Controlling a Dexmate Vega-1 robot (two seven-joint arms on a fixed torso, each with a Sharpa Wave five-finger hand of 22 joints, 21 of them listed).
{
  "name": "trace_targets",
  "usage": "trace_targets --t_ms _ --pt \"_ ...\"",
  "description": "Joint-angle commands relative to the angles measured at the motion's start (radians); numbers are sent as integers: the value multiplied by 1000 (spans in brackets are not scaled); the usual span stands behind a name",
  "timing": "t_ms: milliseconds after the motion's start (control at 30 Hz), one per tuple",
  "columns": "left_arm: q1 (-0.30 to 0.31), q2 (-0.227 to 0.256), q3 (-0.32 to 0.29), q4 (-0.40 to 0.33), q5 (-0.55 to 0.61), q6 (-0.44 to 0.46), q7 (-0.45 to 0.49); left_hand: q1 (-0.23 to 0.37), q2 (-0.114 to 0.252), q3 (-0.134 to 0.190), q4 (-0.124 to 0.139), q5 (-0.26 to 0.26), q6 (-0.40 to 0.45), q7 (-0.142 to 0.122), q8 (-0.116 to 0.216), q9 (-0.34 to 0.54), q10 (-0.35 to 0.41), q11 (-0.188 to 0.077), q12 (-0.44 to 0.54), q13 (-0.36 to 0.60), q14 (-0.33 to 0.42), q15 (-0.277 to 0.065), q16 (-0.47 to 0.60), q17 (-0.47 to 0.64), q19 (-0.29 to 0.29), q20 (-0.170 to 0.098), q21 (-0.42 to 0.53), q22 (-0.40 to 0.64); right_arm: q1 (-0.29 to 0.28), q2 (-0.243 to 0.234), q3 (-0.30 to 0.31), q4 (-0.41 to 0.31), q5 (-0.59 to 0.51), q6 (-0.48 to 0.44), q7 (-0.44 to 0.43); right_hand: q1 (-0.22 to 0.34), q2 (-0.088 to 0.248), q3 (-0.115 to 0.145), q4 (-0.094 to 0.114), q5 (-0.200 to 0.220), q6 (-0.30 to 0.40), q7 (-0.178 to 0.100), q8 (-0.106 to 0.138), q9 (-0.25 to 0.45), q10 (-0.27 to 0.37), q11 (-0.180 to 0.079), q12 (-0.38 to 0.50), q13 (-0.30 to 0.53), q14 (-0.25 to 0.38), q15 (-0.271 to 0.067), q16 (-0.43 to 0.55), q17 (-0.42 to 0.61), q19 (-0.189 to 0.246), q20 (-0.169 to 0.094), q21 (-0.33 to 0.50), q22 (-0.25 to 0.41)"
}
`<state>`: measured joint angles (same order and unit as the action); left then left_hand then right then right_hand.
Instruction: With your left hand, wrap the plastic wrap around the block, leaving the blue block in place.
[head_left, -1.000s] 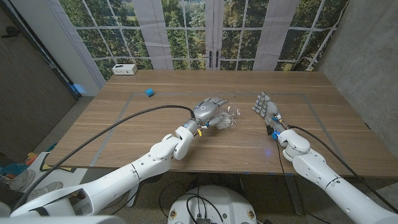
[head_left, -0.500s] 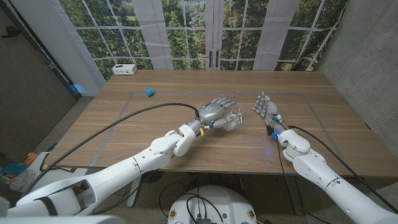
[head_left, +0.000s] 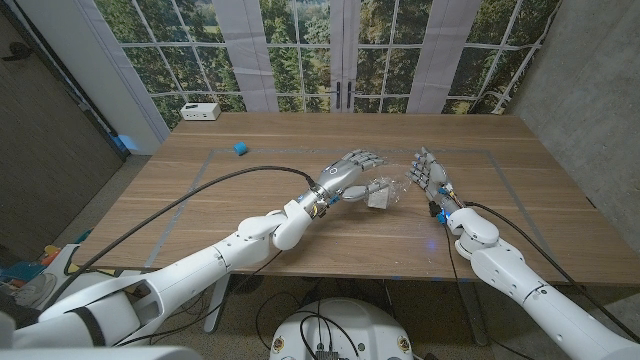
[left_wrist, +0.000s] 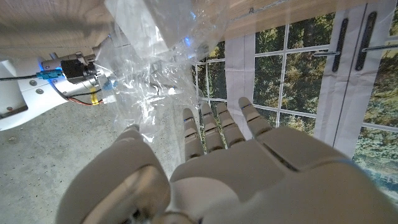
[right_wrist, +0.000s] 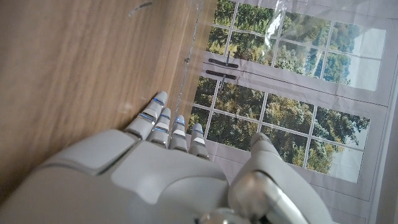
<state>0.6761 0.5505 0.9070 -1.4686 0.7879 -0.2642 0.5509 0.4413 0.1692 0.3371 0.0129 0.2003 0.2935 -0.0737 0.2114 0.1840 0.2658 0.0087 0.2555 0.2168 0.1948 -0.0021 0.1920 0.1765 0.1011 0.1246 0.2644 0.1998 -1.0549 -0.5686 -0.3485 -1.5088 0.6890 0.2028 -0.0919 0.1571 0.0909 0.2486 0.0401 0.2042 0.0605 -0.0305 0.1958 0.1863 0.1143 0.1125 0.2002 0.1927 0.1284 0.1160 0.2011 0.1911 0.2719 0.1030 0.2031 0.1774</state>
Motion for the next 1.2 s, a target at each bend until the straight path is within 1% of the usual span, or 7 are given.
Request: trace_targets --t_ms 33,200,333,467,667,867,1200 --pt "-40 4 17 -88 33 115 -269 126 39 180 -61 16 3 23 -8 8 36 -10 5 1 28 -24 4 -1 59 -23 31 6 -2 3 1 6 0 2 -7 6 0 4 1 4 -2 0 -2 3 -5 4 -3 4 3 1 -4 0 -1 2 -1 1" --pt "-66 -4 55 -142 130 238 -425 210 24 282 -113 15 53 24 1 9 77 -31 11 0 64 -40 0 -6 89 -41 47 6 -11 8 8 5 7 11 -11 6 0 4 1 4 -2 0 -2 3 -5 4 -3 4 3 1 -4 0 0 2 -1 1" --pt "-78 -21 74 -75 152 196 -314 302 34 341 -172 21 53 17 -6 10 67 -41 0 1 64 -41 -3 -4 89 -33 49 5 -14 0 10 0 7 5 -12 6 0 4 1 4 -3 0 -2 3 -6 3 -3 4 3 1 -4 1 0 1 -1 1" --pt "-88 -41 88 -27 163 176 -232 335 13 340 -181 10 18 1 -21 10 50 -58 -10 3 65 -58 -3 -4 114 -56 60 4 -16 -1 12 1 17 -3 -8 5 0 4 1 4 -3 0 -2 3 -6 4 -3 4 2 1 -4 1 0 0 -1 1" --pt "-150 -38 111 -24 68 158 -521 264 34 245 -79 -25 -92 6 -29 12 -39 -46 -43 2 -11 -43 -6 9 133 -75 71 3 -13 -1 16 10 22 5 4 5 0 3 2 3 -2 -1 -2 3 -4 4 -2 4 2 1 -4 1 -1 1 -1 1" --pt "-177 -57 117 24 -40 136 -650 118 39 296 169 -5 -133 29 -24 6 -158 -13 -64 -15 -145 7 -15 15 9 -36 24 -1 0 3 12 26 19 8 11 4 -1 2 2 3 3 4 0 3 2 6 0 4 7 1 -1 1 1 1 0 1" --pt "-227 -49 183 -14 68 149 -761 -94 25 234 186 -2 -204 15 -39 2 -258 -31 -72 -26 -283 4 -22 11 -145 -47 -41 -3 11 9 10 43 21 5 15 2 -2 1 3 2 2 4 0 3 2 6 0 4 9 2 -1 1 2 0 0 1"
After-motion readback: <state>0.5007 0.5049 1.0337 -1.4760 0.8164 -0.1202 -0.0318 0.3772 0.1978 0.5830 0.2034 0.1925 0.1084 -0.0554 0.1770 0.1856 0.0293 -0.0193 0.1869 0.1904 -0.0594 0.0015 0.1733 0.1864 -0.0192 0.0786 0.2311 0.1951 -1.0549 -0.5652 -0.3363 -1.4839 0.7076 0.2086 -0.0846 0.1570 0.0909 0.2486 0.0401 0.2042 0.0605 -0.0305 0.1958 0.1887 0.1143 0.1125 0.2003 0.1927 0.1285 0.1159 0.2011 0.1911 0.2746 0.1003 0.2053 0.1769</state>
